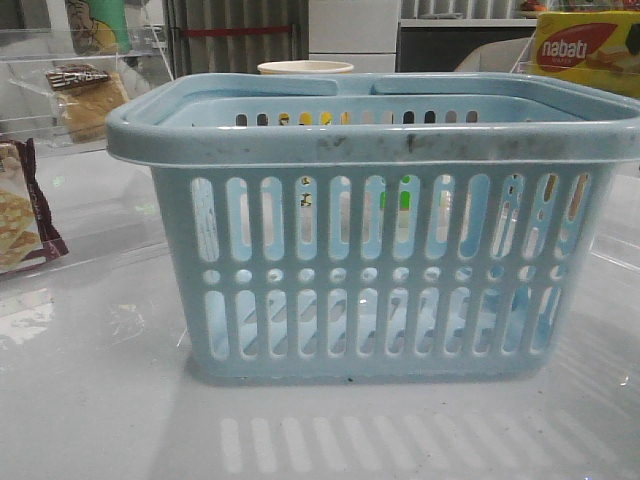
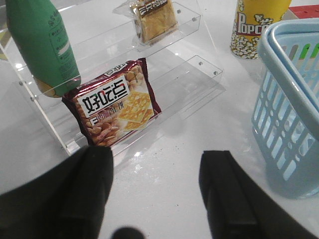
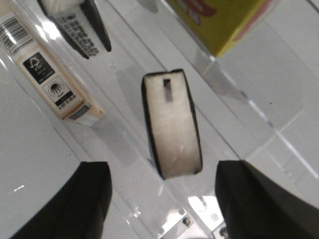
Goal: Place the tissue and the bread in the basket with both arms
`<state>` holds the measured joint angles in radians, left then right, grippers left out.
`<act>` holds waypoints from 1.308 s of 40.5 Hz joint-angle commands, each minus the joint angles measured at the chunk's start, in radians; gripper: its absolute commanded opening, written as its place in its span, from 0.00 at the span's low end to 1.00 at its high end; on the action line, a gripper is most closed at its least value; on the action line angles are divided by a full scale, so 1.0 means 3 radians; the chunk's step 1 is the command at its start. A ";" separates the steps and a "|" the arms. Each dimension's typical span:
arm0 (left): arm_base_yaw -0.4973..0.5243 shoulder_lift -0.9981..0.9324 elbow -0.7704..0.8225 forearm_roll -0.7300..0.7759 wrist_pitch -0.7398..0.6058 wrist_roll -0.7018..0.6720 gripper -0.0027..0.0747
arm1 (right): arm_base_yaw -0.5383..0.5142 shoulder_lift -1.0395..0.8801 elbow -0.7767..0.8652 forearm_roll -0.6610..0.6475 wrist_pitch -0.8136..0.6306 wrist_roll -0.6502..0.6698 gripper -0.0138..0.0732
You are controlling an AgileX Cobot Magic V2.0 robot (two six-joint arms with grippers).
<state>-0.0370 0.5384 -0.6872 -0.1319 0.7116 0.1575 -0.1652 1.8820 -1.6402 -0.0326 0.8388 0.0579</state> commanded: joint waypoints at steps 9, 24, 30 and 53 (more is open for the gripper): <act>-0.0025 0.0036 -0.0085 -0.0031 -0.0280 -0.0023 0.62 | -0.0032 -0.0123 -0.0131 -0.0021 -0.0390 -0.0030 0.74; -0.0025 0.0036 -0.0085 -0.0031 -0.0280 -0.0023 0.62 | -0.0032 -0.0099 -0.0131 -0.0023 -0.0205 -0.0030 0.44; -0.0025 0.0036 -0.0085 -0.0031 -0.0280 -0.0023 0.62 | -0.0032 -0.0099 -0.0131 -0.0023 -0.0117 -0.0030 0.43; -0.0025 0.0036 -0.0085 -0.0031 -0.0280 -0.0023 0.62 | 0.0199 -0.0850 -0.0420 -0.0016 0.0101 -0.0038 0.31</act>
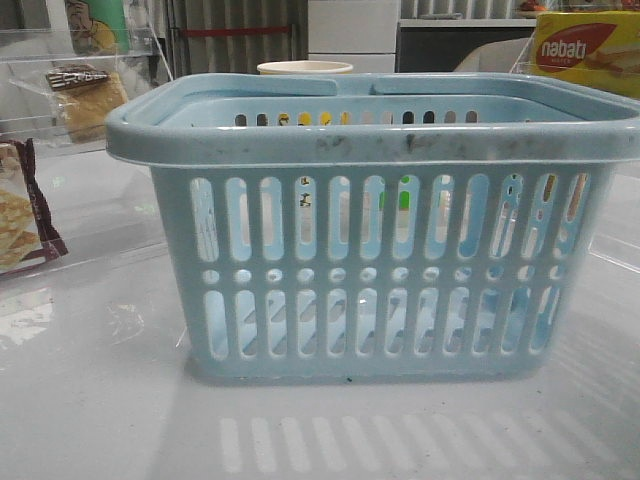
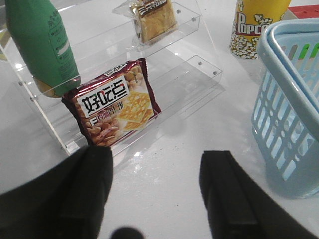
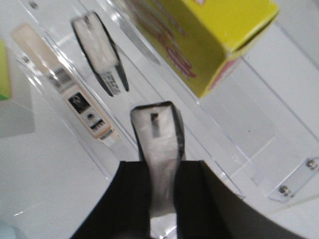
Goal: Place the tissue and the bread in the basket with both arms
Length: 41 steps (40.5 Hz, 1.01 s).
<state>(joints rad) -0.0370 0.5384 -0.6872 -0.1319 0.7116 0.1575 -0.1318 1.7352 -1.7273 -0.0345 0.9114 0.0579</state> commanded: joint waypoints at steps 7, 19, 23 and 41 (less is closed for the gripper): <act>-0.0025 0.0036 -0.0085 -0.0031 -0.0280 -0.0023 0.62 | 0.0471 -0.0724 -0.0123 0.0004 -0.0012 -0.0046 0.31; -0.0025 0.0036 -0.0085 -0.0031 -0.0280 -0.0023 0.62 | 0.1364 -0.0910 -0.0098 0.0208 0.0393 -0.0317 0.31; -0.0025 0.0036 -0.0085 -0.0031 -0.0280 -0.0023 0.62 | 0.1593 -0.0880 -0.0024 0.0324 0.0528 -0.0317 0.31; -0.0025 0.0036 -0.0085 -0.0031 -0.0280 -0.0023 0.62 | 0.1783 -0.0379 0.0130 0.0537 0.0824 -0.0430 0.40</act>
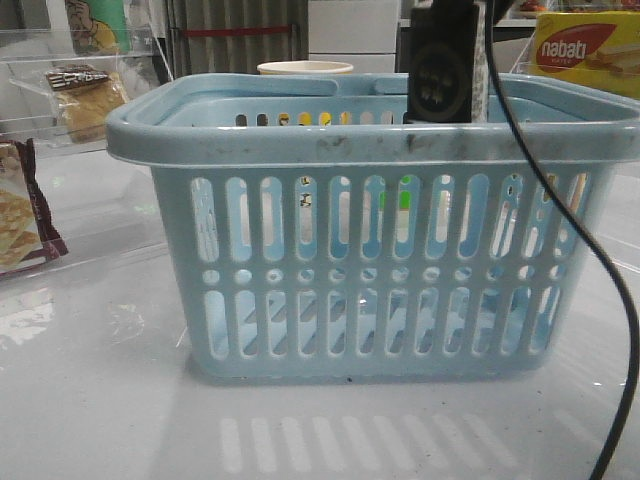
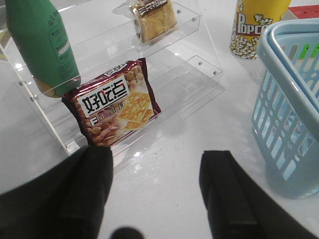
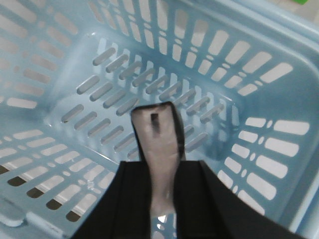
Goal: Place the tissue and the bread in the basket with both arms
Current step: 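Carry the box over the basket, lower it in and open the right gripper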
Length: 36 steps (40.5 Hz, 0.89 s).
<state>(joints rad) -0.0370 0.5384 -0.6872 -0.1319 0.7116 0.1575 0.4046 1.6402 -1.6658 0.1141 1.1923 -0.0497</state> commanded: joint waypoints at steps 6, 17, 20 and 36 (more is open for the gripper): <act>-0.0025 0.0036 -0.0085 -0.0031 -0.0280 -0.0023 0.62 | -0.0005 0.0002 -0.0075 0.0041 -0.0242 -0.0072 0.69; -0.0025 0.0036 -0.0085 -0.0031 -0.0280 -0.0023 0.62 | 0.0001 -0.0209 -0.0067 0.0095 -0.0379 -0.0240 0.79; -0.0025 0.0036 -0.0085 -0.0031 -0.0280 -0.0023 0.62 | 0.0001 -0.0411 -0.0002 0.0110 -0.0463 -0.0248 0.79; -0.0025 0.0036 -0.0085 -0.0031 -0.0280 -0.0023 0.62 | 0.0001 -0.1875 0.1117 0.0107 -0.1012 -0.0417 0.79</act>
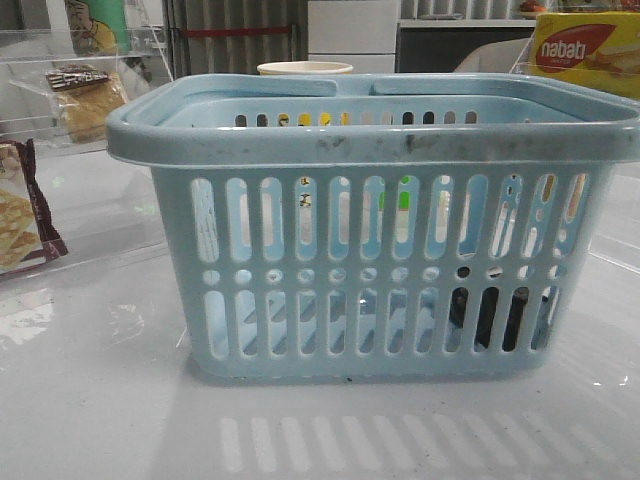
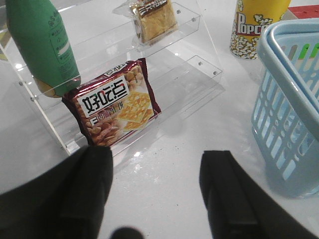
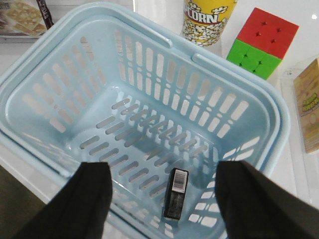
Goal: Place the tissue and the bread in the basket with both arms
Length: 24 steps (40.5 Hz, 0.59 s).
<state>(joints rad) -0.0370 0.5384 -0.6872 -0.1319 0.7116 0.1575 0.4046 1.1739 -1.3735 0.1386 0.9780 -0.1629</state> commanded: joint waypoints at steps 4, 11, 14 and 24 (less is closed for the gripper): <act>-0.0025 0.0036 -0.0085 -0.0031 -0.0280 -0.0023 0.62 | 0.0001 -0.0707 0.0516 0.0025 -0.0395 -0.0040 0.79; -0.0025 0.0036 -0.0085 -0.0031 -0.0280 -0.0023 0.62 | 0.0001 -0.1438 0.1183 0.0025 -0.0627 -0.0040 0.79; -0.0025 0.0036 -0.0085 -0.0031 -0.0280 -0.0023 0.62 | 0.0001 -0.1740 0.1402 0.0015 -0.0642 -0.0040 0.79; -0.0025 0.0036 -0.0085 -0.0031 -0.0343 -0.0023 0.62 | 0.0001 -0.2496 0.1929 0.0008 -0.0639 -0.0040 0.79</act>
<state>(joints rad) -0.0392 0.5384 -0.6872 -0.1319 0.7097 0.1575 0.4046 0.4690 -0.8012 0.1386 0.8720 -0.1652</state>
